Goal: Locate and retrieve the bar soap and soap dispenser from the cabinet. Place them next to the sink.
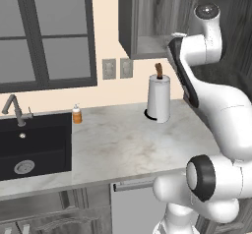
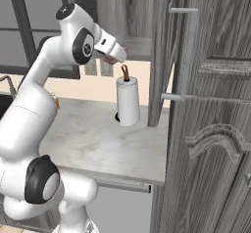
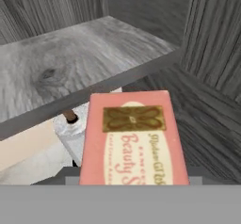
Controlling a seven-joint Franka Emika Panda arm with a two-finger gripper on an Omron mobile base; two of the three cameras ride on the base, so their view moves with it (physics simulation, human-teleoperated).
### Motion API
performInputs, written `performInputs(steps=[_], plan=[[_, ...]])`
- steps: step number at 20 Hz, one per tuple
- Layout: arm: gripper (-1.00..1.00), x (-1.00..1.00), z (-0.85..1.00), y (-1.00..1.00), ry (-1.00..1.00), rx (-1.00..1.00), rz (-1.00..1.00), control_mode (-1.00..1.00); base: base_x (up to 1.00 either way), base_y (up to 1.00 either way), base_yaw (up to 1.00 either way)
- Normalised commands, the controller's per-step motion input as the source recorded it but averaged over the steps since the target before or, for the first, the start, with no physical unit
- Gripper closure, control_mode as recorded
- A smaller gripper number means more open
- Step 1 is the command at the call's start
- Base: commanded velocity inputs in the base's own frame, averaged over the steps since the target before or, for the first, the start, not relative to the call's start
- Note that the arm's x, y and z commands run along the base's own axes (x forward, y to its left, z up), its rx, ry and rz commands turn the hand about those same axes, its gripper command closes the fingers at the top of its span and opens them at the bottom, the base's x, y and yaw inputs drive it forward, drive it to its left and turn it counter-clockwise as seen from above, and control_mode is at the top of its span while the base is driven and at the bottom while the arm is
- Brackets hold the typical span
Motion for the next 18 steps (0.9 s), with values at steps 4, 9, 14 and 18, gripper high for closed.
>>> performInputs(steps=[4, 9, 14, 18], plan=[[1.00, -0.79, 0.00, 0.33, 0.00, -0.04, 0.00, -1.00, 0.00, 0.00, 0.00], [1.00, -0.74, -0.05, 0.38, 0.00, -0.03, 0.00, -1.00, 0.00, 0.00, 0.00], [1.00, -0.64, -0.27, 0.41, -0.01, 0.00, 0.02, -1.00, 0.00, 0.00, 0.00], [1.00, -0.44, -0.15, 0.19, -0.06, 0.00, 0.05, -1.00, 0.00, 0.00, 0.00]])
